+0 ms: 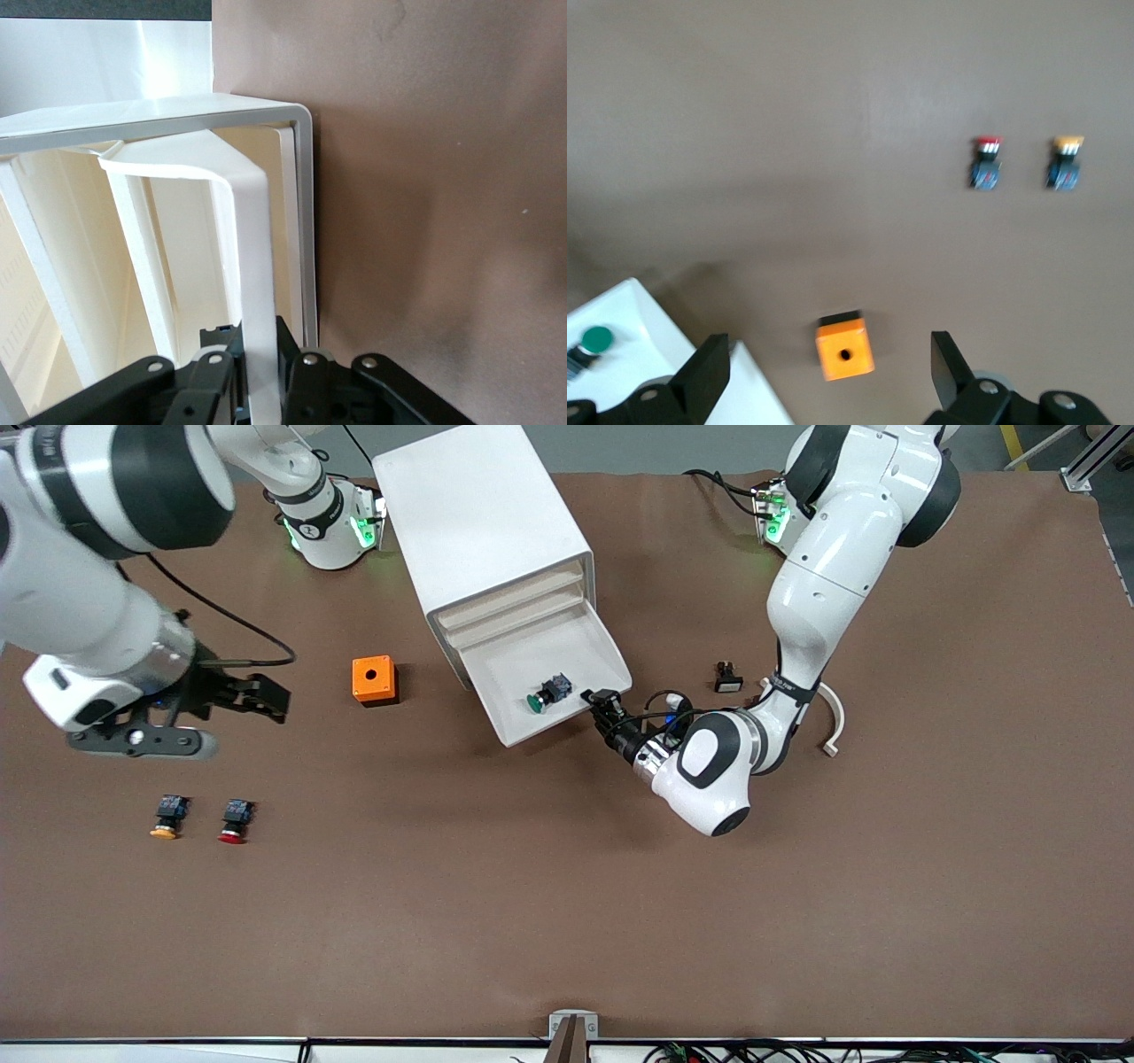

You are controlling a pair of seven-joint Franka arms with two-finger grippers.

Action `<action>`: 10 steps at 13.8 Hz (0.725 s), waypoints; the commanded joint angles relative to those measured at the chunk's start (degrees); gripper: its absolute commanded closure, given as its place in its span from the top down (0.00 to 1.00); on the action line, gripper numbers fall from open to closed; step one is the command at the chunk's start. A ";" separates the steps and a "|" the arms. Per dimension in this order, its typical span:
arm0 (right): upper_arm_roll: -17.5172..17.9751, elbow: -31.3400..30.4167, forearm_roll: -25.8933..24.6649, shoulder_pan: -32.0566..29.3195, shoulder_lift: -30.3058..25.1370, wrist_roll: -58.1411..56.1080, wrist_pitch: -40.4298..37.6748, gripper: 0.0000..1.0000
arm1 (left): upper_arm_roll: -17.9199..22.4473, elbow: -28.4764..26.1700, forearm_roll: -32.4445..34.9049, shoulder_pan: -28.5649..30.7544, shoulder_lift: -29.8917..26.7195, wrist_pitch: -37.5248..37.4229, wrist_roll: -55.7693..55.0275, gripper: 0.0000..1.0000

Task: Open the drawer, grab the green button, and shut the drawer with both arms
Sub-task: 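Pull the drawer open with the left gripper while the right gripper reaches in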

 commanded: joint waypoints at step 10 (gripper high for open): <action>-0.21 0.89 2.59 21.91 9.71 50.51 6.02 1.00 | 5.86 5.68 1.35 1.96 -1.21 0.07 8.28 1.00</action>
